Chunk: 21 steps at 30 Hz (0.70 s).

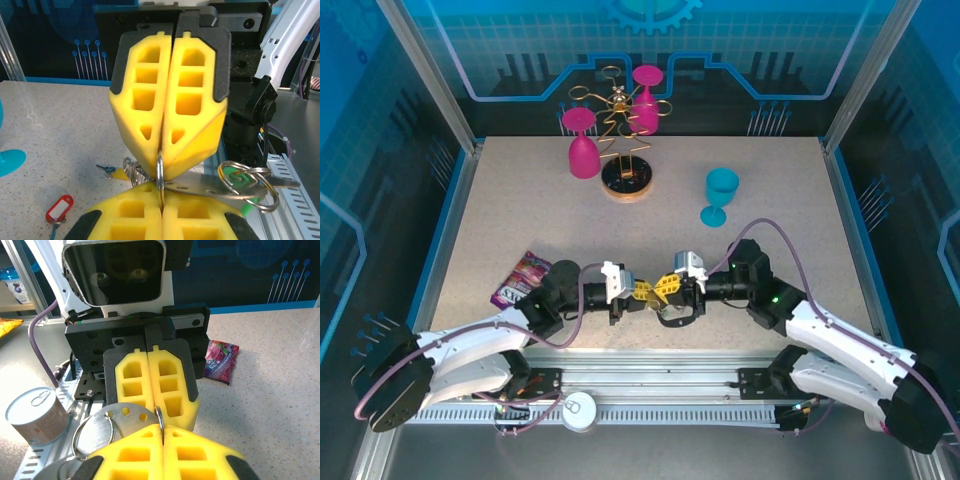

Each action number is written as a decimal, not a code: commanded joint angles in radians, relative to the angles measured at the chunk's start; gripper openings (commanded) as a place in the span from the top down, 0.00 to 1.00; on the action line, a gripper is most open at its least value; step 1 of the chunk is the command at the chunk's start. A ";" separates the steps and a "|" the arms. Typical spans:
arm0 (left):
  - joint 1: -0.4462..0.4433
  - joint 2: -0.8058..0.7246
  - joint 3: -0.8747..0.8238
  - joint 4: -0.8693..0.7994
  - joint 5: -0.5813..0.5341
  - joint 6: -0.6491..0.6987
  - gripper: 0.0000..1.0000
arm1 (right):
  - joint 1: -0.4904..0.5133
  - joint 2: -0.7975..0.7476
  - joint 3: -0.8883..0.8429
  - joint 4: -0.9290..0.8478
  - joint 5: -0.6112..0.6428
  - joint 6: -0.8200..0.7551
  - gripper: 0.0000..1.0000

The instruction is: Put the keys on the keyring

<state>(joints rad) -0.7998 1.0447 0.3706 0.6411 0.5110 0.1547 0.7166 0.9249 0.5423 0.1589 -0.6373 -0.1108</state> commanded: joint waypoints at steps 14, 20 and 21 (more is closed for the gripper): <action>0.003 -0.115 -0.019 -0.104 -0.189 0.006 0.49 | 0.009 0.035 0.165 -0.383 0.268 -0.097 1.00; 0.002 -0.237 -0.011 -0.271 -0.392 0.018 0.38 | 0.046 0.168 0.410 -0.783 0.467 -0.017 1.00; 0.003 -0.249 -0.006 -0.288 -0.416 0.023 0.37 | 0.057 0.198 0.455 -0.856 0.486 -0.009 1.00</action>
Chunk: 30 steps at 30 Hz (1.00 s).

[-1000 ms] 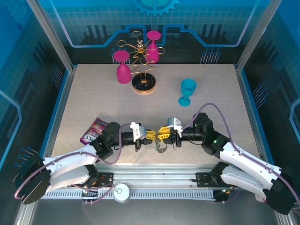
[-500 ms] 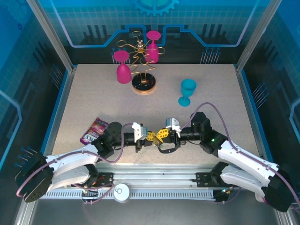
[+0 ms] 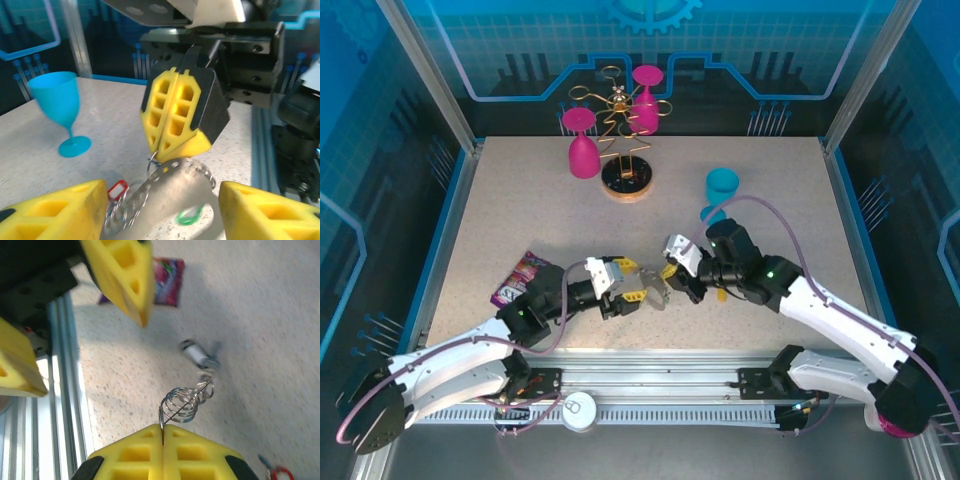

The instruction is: Put the keys on the keyring

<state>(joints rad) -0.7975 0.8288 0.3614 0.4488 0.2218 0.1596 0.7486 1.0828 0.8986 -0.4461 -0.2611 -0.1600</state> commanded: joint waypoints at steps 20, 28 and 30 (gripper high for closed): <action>0.024 0.201 0.129 0.042 0.085 0.023 0.54 | 0.108 0.317 0.517 -0.744 0.204 -0.043 1.00; 0.045 0.259 0.138 0.088 0.133 0.002 0.62 | 0.106 0.306 0.501 -0.704 0.163 -0.137 1.00; 0.047 0.271 0.149 0.086 0.152 -0.004 0.64 | 0.107 0.297 0.490 -0.678 0.139 -0.175 1.00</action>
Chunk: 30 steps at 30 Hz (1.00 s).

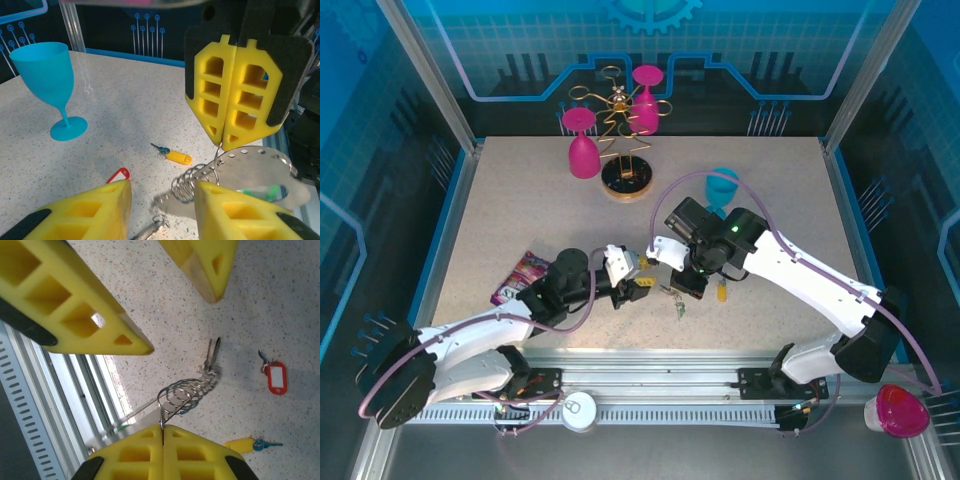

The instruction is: Put the keys on the keyring

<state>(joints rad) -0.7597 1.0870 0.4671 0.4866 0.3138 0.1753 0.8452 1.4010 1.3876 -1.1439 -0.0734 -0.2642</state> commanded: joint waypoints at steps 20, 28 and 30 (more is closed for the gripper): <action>0.015 0.141 0.051 0.125 0.255 -0.069 0.78 | -0.004 -0.039 -0.031 0.101 -0.132 -0.124 1.00; 0.073 0.146 -0.028 0.294 0.291 -0.196 0.77 | -0.034 -0.067 -0.088 0.116 -0.133 -0.125 1.00; 0.082 0.144 -0.034 0.293 0.305 -0.229 0.75 | -0.038 -0.078 -0.105 0.122 -0.123 -0.130 1.00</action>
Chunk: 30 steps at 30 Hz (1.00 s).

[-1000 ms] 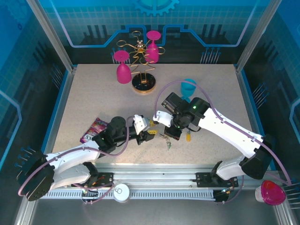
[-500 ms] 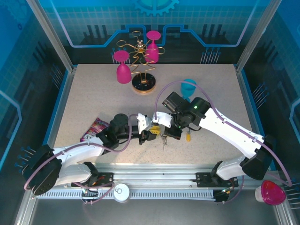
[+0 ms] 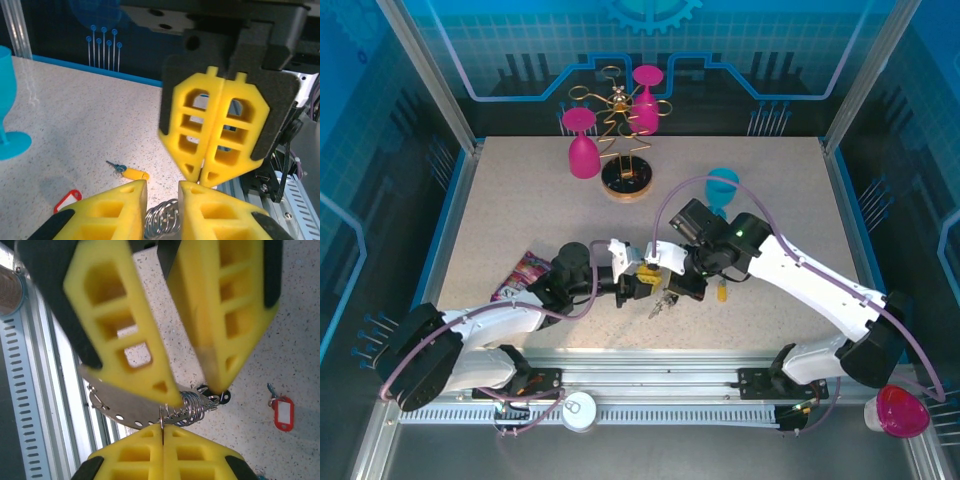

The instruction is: Put the keys on the keyring

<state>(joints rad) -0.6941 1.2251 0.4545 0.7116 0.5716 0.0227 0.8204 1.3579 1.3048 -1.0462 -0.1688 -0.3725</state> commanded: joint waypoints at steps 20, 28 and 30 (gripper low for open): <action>0.031 0.101 -0.035 0.189 0.238 -0.228 0.70 | -0.006 -0.093 -0.060 0.084 -0.094 -0.209 1.00; 0.030 0.137 -0.037 0.259 0.274 -0.231 0.72 | 0.001 -0.067 -0.041 0.091 -0.110 -0.203 1.00; 0.030 0.146 -0.035 0.264 0.281 -0.234 0.74 | 0.003 -0.064 -0.036 0.094 -0.112 -0.198 1.00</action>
<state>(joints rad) -0.6701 1.3567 0.4232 0.9184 0.8078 -0.2054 0.8131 1.2884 1.2301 -0.9718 -0.2451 -0.5625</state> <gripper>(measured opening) 0.267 0.061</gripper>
